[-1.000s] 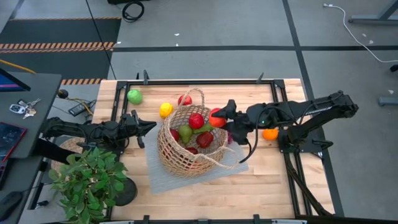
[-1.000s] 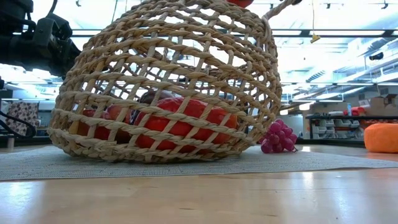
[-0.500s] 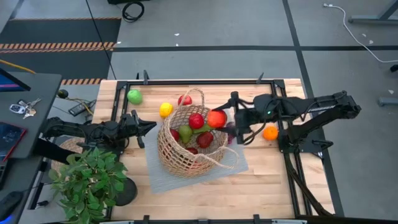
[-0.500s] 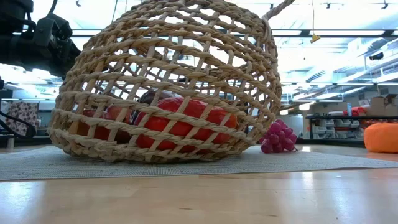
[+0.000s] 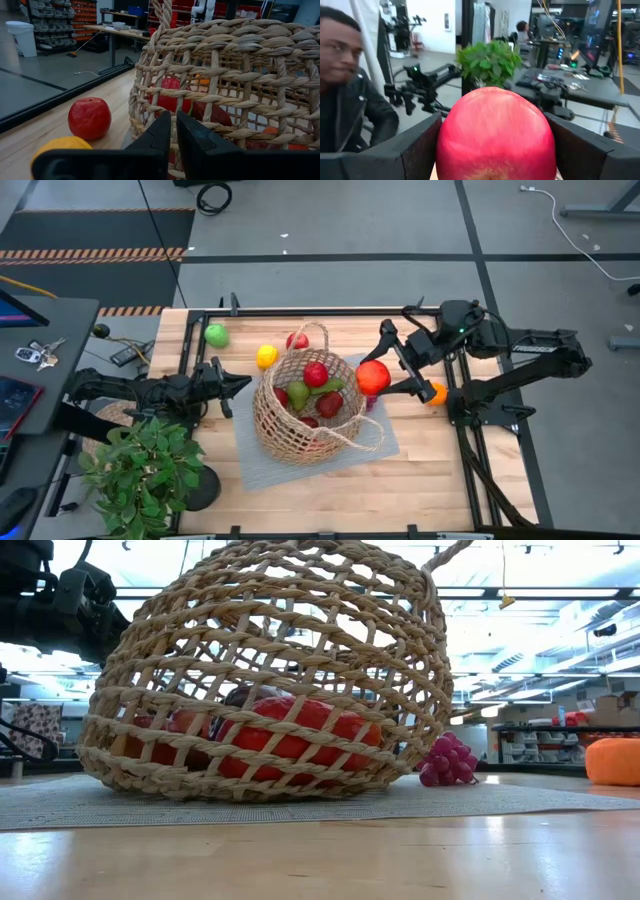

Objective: Build produce basket
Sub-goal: Put the red apple into the basket

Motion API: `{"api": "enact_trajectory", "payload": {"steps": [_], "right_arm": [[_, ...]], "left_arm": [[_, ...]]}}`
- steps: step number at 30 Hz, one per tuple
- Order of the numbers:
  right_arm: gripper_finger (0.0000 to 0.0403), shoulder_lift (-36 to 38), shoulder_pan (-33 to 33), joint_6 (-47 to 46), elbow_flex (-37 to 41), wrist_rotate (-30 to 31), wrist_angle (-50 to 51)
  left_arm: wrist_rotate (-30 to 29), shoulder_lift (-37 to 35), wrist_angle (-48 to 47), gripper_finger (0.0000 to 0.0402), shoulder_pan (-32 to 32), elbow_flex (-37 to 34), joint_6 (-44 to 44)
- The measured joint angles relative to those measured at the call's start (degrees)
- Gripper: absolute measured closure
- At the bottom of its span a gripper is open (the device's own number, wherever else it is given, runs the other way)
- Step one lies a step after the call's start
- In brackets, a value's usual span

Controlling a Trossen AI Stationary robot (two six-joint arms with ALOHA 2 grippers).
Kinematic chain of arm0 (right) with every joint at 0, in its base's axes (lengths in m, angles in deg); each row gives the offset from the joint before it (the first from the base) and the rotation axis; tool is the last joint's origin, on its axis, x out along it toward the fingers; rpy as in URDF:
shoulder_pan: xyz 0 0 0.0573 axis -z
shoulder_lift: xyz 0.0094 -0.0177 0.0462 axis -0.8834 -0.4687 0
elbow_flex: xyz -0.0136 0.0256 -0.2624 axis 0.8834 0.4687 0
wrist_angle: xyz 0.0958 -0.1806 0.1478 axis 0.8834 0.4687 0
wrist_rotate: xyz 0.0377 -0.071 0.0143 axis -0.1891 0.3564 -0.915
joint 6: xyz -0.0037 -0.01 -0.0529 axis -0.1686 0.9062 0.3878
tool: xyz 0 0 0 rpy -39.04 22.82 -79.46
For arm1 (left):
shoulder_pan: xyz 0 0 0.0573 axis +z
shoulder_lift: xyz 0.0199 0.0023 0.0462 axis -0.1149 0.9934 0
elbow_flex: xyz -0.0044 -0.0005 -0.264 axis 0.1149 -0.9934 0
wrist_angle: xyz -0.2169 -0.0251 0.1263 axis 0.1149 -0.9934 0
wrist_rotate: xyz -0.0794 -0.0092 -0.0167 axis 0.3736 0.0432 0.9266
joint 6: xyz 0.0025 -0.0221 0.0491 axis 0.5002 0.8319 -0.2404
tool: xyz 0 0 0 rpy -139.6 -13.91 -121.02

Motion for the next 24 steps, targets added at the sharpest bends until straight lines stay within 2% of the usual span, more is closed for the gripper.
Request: {"api": "enact_trajectory", "payload": {"steps": [16, 24], "right_arm": [[0.0070, -0.15, 0.08, -0.18, 0.00, 1.15, 1.22], [0.0070, -1.18, 0.08, 1.73, 0.00, 10.24, 3.71]], "left_arm": [[0.02, 0.00, 0.00, 0.0366, -0.02, 0.00, 0.00], [0.02, 0.00, 0.00, 0.0363, 0.00, 0.02, -0.02]]}}
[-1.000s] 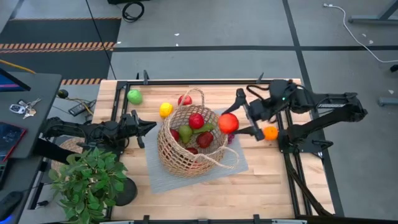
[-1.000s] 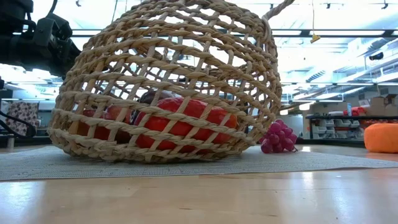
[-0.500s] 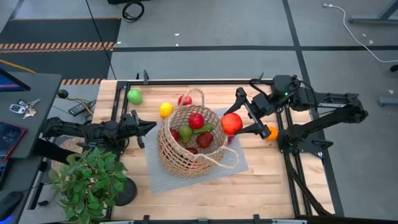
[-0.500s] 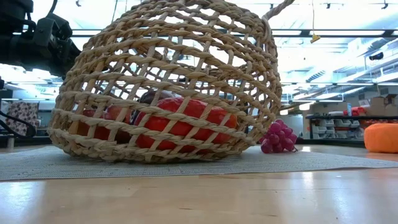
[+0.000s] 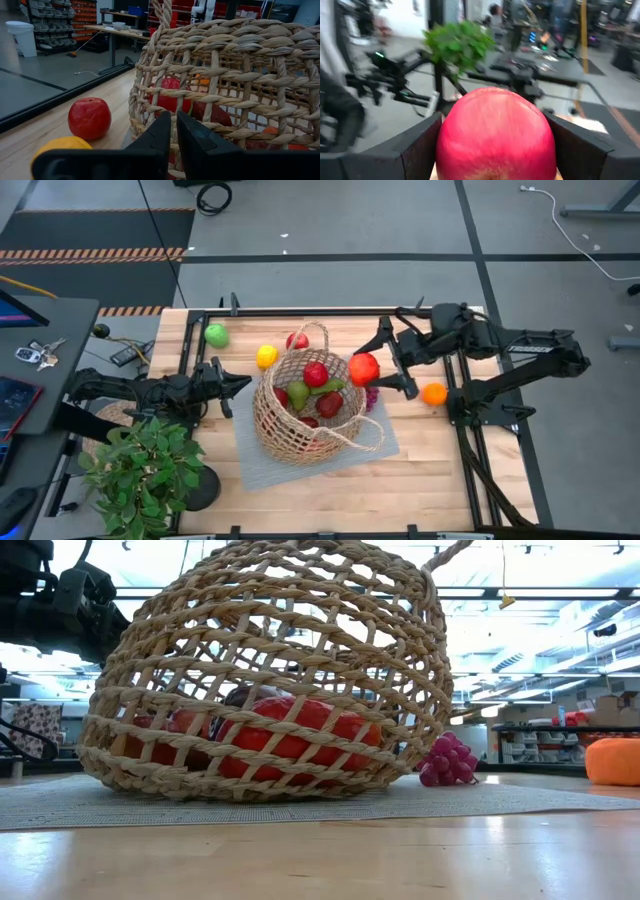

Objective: Build produce basket
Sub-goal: Put the red apple into the basket

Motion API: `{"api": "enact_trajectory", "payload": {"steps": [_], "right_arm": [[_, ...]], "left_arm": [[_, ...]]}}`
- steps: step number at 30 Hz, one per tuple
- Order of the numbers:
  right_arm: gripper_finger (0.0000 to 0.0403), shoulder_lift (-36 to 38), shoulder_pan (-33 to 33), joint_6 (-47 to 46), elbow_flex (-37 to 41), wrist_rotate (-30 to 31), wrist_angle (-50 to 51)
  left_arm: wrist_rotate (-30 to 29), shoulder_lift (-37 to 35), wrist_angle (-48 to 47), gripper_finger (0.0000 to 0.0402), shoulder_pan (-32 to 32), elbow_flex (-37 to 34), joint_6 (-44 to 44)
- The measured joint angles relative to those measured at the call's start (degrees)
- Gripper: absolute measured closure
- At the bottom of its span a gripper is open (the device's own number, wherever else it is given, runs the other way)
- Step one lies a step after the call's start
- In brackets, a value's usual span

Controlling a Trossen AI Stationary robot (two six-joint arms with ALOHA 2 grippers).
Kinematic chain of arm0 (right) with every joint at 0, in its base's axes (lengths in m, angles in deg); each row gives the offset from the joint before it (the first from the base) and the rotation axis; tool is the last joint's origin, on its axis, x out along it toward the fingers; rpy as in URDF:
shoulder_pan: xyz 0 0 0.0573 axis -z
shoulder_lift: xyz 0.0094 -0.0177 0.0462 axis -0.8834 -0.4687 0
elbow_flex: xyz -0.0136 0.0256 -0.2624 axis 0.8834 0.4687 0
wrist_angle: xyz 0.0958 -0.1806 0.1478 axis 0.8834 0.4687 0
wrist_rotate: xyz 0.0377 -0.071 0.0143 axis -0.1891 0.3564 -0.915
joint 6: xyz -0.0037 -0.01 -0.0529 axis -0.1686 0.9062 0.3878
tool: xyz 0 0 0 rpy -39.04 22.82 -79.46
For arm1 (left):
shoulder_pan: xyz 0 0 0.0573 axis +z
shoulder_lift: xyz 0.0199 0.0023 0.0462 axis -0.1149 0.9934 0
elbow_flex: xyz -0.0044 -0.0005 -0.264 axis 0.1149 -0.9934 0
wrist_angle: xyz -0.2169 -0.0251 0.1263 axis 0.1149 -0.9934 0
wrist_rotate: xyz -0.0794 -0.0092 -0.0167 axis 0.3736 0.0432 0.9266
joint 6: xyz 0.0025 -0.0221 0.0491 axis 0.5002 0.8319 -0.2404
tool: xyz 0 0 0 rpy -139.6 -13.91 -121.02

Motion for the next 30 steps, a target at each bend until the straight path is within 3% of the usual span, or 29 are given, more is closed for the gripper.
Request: {"api": "enact_trajectory", "payload": {"steps": [6, 19, 30], "right_arm": [[0.0070, -4.49, 0.08, 1.11, 0.00, 4.19, 1.11], [0.0070, -19.00, 3.76, -1.11, -0.02, 4.31, 1.17], [0.0070, -33.13, 3.98, 4.24, -11.90, 4.07, 8.68]], "left_arm": [[0.00, 0.00, 0.01, 0.0369, 0.00, -0.01, 0.02], [-0.02, 0.00, 0.02, 0.0364, -0.01, 0.00, 0.00], [-0.02, -0.02, 0.06, 0.0364, 0.00, -0.01, 0.01]]}}
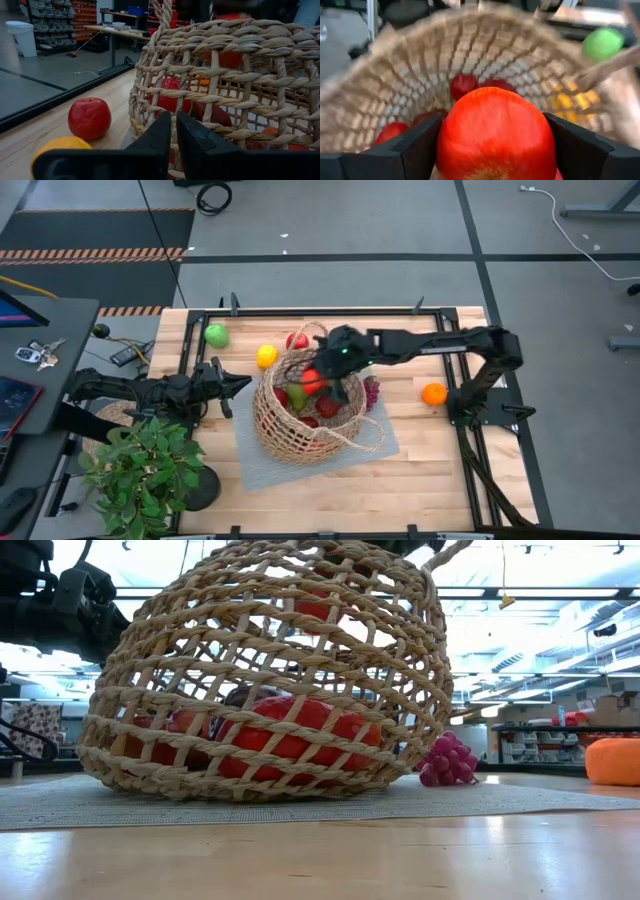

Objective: Build produce basket
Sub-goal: Put the red apple into the basket

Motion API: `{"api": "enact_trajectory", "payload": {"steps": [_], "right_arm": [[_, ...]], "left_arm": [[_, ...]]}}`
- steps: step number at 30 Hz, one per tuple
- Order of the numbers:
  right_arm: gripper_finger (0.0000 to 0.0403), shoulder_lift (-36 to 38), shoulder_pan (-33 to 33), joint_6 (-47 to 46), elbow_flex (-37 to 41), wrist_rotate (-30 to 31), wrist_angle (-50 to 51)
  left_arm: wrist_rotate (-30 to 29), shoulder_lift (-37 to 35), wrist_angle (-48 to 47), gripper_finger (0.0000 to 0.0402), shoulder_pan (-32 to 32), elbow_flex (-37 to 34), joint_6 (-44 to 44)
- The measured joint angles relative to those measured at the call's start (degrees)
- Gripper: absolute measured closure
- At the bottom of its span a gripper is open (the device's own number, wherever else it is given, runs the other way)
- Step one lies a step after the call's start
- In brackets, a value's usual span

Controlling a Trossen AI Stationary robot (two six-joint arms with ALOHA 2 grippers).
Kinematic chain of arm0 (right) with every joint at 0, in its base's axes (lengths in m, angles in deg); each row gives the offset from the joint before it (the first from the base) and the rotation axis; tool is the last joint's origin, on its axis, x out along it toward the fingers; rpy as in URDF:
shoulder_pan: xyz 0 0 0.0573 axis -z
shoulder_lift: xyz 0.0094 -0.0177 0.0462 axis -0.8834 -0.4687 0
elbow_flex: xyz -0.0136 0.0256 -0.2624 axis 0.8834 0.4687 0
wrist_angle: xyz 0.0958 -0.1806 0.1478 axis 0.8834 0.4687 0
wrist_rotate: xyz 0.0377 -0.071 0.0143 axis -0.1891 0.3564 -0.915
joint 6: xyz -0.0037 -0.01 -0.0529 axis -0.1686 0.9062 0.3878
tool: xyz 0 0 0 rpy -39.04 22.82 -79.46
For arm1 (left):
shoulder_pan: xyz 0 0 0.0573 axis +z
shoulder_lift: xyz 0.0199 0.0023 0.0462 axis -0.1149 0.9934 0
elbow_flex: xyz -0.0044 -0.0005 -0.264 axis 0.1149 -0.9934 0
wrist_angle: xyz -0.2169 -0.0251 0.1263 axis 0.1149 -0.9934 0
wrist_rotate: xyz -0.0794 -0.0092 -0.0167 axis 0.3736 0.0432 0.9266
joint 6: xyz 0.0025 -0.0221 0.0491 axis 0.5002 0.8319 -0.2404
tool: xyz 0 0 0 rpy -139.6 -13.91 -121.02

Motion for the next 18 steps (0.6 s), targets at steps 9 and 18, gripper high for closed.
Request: {"api": "enact_trajectory", "payload": {"steps": [9, 18], "right_arm": [[0.0070, -6.16, -0.37, 0.33, -0.07, 2.78, 3.20], [0.0070, -4.91, -0.72, -0.14, -0.07, 7.61, 9.83]], "left_arm": [[0.00, 0.01, 0.00, 0.0366, -0.01, 0.00, -0.01], [0.00, 0.02, 0.05, 0.0364, 0.00, 0.01, 0.01]]}}
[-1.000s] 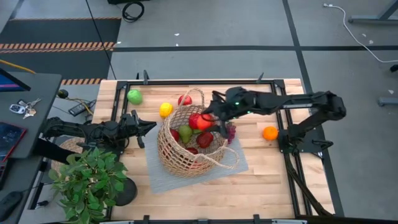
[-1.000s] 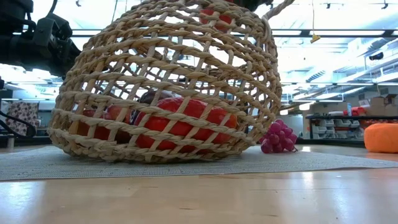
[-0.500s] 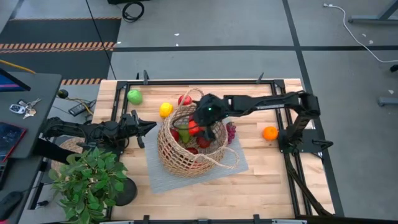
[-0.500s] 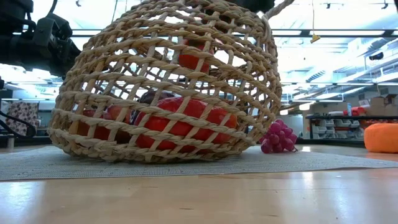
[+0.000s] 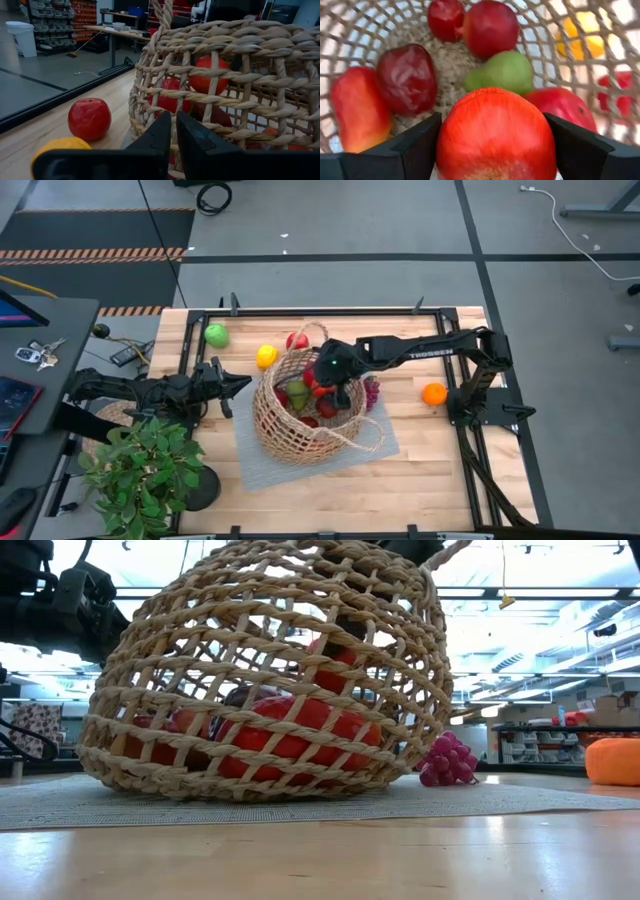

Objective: Build produce basket
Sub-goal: Put the red apple into the basket, then put the orange into the basket

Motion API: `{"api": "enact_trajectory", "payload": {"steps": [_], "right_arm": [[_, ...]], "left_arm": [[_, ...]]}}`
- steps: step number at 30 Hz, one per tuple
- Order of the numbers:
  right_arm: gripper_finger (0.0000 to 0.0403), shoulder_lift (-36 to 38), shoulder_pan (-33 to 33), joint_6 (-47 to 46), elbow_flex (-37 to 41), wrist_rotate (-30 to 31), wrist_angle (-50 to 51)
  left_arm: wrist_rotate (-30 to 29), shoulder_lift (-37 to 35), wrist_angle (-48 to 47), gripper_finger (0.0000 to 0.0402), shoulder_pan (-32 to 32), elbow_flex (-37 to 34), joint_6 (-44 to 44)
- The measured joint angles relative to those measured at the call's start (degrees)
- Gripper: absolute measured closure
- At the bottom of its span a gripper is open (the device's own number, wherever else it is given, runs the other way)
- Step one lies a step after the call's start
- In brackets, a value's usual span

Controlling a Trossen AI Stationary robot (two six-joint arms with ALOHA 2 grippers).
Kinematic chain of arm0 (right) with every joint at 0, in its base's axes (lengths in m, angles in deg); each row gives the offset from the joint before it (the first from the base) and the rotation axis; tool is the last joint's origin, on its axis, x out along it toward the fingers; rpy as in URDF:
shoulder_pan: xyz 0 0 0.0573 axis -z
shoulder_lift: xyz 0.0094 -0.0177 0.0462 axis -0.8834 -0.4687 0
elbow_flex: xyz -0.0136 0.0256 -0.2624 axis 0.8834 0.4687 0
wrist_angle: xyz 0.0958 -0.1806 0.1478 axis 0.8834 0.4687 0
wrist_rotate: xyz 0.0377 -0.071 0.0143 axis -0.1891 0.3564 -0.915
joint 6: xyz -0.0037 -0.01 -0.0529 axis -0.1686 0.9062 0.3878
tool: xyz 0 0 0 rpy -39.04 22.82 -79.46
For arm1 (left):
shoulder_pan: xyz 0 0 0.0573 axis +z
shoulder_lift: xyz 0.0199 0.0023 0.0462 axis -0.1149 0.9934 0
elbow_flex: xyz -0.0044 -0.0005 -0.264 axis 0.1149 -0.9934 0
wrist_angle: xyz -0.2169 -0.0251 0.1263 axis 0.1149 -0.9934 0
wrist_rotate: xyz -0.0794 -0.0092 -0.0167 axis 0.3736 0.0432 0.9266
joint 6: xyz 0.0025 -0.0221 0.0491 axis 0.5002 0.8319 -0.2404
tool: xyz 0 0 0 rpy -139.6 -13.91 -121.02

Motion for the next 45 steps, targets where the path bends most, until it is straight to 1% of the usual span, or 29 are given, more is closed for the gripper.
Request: {"api": "enact_trajectory", "payload": {"steps": [7, 13, 18, 23, 29, 31, 34, 39, 45], "right_arm": [[0.0070, 0.07, -0.02, 0.19, 0.00, 0.14, 2.84], [0.0070, 0.07, -0.02, 0.00, 0.00, -0.18, 3.01], [0.0066, 0.07, -0.02, -0.19, 0.00, -0.18, 3.45], [0.0050, 0.07, -0.02, -2.70, 0.00, 1.03, 3.89], [0.0009, 0.07, 0.04, -4.09, 0.00, 1.16, 3.92], [0.0007, 0.07, 0.04, -4.06, -0.05, 1.17, 3.97], [0.0010, 0.03, 0.04, -4.02, -1.60, 1.36, 5.97], [0.0007, 0.05, 0.07, -4.19, -6.79, 1.63, 11.05], [0.0012, 0.98, -0.22, -4.48, -11.93, 4.52, 15.40]], "left_arm": [[0.00, -0.02, -0.07, 0.0363, -0.01, -0.01, -0.01], [0.00, 0.00, -0.11, 0.0369, 0.00, -0.02, -0.02], [0.01, 0.00, -0.11, 0.0364, 0.00, -0.01, -0.02], [0.01, 0.00, -0.11, 0.0361, -0.02, 0.00, 0.00], [0.00, 0.00, -0.11, 0.0368, -0.02, -0.02, -0.02], [0.00, -0.01, -0.11, 0.0369, -0.02, -0.01, 0.00], [0.02, 0.00, -0.11, 0.0367, 0.00, 0.00, 0.00], [0.02, 0.00, -0.11, 0.0361, 0.00, 0.00, -0.02], [0.00, 0.00, -0.11, 0.0366, -0.02, 0.00, 0.00]]}}
